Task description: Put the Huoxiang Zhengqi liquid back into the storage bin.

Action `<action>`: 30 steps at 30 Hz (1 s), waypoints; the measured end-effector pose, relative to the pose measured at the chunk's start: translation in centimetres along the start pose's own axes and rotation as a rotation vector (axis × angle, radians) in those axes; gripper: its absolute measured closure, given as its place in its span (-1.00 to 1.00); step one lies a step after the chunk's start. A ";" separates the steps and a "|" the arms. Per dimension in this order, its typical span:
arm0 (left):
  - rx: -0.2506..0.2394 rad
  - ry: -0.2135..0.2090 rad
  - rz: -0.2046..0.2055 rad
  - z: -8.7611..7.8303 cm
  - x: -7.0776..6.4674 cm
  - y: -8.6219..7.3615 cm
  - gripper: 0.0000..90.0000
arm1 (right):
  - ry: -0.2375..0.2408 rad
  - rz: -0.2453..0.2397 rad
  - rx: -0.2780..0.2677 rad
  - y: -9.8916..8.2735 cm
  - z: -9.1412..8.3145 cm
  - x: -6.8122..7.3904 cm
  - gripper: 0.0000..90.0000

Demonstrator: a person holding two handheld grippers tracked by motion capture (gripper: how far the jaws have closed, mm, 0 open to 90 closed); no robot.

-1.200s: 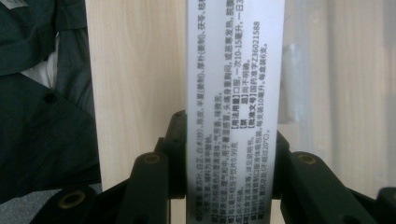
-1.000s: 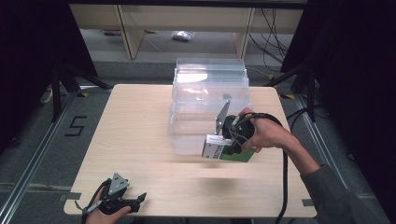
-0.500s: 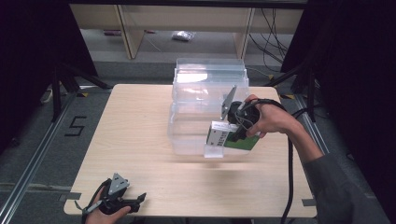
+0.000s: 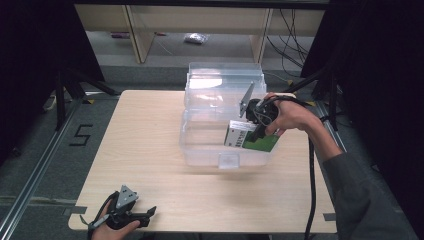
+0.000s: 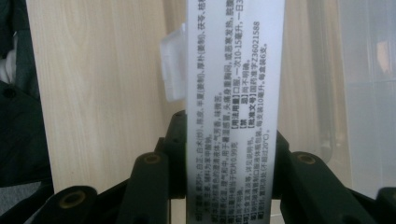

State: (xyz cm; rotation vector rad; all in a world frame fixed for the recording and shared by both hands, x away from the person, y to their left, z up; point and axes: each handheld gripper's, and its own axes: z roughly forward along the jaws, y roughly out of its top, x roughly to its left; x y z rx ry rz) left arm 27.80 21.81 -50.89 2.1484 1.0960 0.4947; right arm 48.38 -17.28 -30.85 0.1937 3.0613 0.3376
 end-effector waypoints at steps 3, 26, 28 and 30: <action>-0.005 0.000 -0.010 0.0 0.1 0.0 -0.66 | -0.001 0.006 0.007 -0.1 0.4 -0.7 0.44; -0.017 0.015 -0.034 0.2 0.0 -0.1 -0.66 | -0.003 0.027 0.047 -0.8 3.9 -4.3 0.44; -0.011 0.011 -0.038 0.2 0.0 -0.1 -0.66 | 0.008 0.016 0.054 -0.8 4.2 -4.4 0.44; -0.001 0.007 -0.018 0.1 0.2 -0.1 -0.66 | -0.013 -0.001 0.075 -0.9 4.5 -4.7 0.44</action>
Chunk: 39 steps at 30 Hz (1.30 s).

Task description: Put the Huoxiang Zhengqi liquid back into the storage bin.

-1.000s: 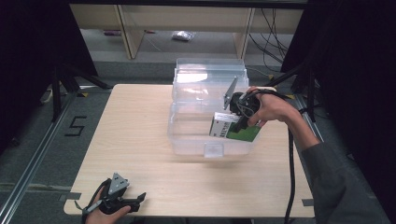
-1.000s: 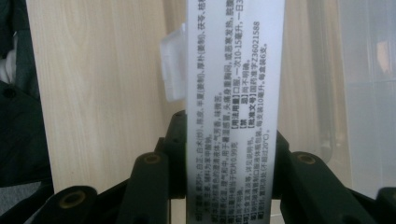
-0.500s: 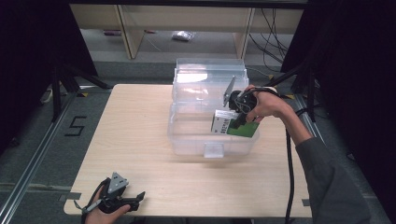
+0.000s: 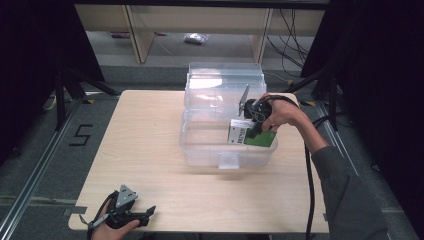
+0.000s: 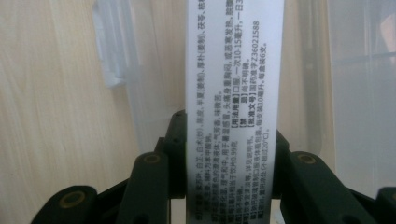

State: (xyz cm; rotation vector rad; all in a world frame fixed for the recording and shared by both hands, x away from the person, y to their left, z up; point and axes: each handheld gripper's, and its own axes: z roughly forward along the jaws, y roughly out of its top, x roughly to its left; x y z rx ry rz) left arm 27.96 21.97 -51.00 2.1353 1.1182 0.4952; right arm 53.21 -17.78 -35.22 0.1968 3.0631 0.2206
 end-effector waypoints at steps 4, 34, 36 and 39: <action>0.001 0.009 -0.001 0.0 0.0 0.0 -0.66 | 0.024 0.003 -0.009 -0.1 0.9 -0.1 0.44; -0.006 0.005 0.002 0.0 0.0 0.0 -0.66 | 0.051 -0.010 0.084 -0.9 6.0 -0.3 0.40; -0.005 0.015 -0.016 -0.1 -0.2 0.0 -0.66 | 0.048 -0.015 0.088 -0.9 6.1 -0.3 0.38; 0.001 0.006 0.005 -0.1 0.0 0.0 -0.66 | 0.032 0.026 0.098 -0.9 5.0 -0.2 0.28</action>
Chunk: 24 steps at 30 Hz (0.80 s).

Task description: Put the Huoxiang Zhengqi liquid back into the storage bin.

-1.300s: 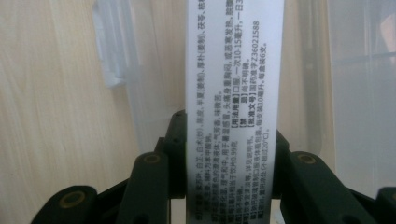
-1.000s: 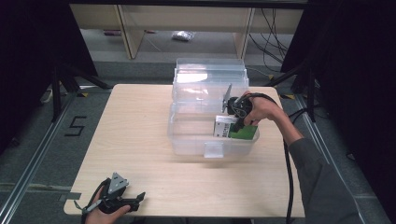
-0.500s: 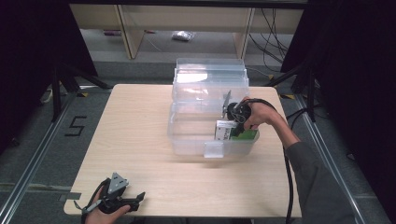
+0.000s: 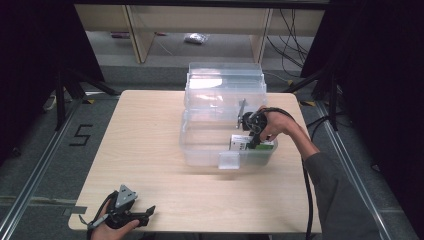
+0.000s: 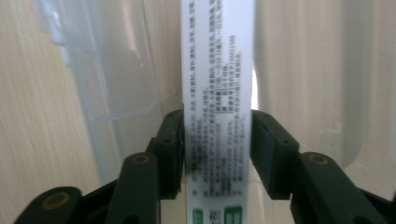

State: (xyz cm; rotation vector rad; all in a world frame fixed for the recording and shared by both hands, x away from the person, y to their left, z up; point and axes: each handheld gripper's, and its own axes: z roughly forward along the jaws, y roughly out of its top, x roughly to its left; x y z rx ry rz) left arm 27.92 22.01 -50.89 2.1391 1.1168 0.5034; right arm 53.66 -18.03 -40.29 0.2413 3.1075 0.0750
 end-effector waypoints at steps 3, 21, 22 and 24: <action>-0.018 0.006 -0.018 0.1 -0.2 0.0 -0.66 | -0.012 0.020 -0.044 -0.4 -1.4 0.2 0.18; -0.002 0.003 -0.001 0.0 -0.1 0.0 -0.66 | -0.046 0.163 -0.205 -1.7 -4.0 1.4 -0.03; -0.007 0.005 0.014 0.0 0.0 0.1 -0.66 | -0.053 0.170 -0.208 -1.7 -4.1 1.5 -0.04; -0.008 0.006 -0.004 0.0 -0.2 0.0 -0.66 | -0.059 0.186 -0.228 -1.8 -4.3 1.5 -0.07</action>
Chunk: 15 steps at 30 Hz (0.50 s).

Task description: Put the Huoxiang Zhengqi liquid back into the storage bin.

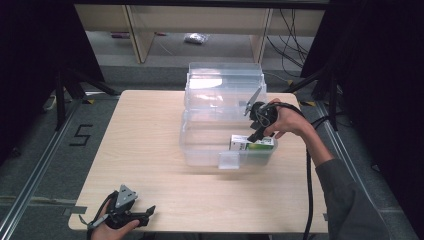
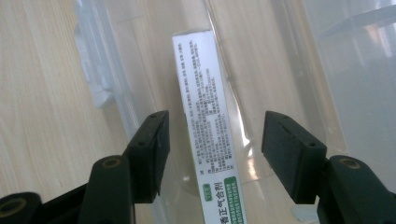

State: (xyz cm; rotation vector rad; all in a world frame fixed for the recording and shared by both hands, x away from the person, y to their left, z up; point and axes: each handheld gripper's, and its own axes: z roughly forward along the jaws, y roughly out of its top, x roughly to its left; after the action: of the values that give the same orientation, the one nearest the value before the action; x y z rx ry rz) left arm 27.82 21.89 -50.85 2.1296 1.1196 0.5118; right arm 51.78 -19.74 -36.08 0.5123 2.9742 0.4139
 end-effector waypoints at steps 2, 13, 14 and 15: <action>0.000 -0.008 0.005 0.1 0.0 0.0 -0.66 | -0.015 0.030 -0.009 0.0 -0.3 0.0 -0.10; -0.001 -0.007 -0.001 0.0 -0.1 0.0 -0.66 | -0.033 0.153 -0.131 -0.4 -0.7 0.7 -0.26; -0.007 -0.010 -0.004 0.1 -0.1 0.0 -0.66 | -0.030 0.166 -0.139 -0.5 -0.7 0.8 -0.27; -0.017 0.001 0.002 0.2 -0.1 0.0 -0.66 | -0.024 0.162 -0.145 -0.5 -0.7 0.9 -0.28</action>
State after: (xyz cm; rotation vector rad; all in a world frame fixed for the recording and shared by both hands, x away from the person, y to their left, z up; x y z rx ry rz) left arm 27.89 21.75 -50.96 2.1163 1.1097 0.5213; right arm 50.65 -20.07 -35.57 0.7378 2.8613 0.6281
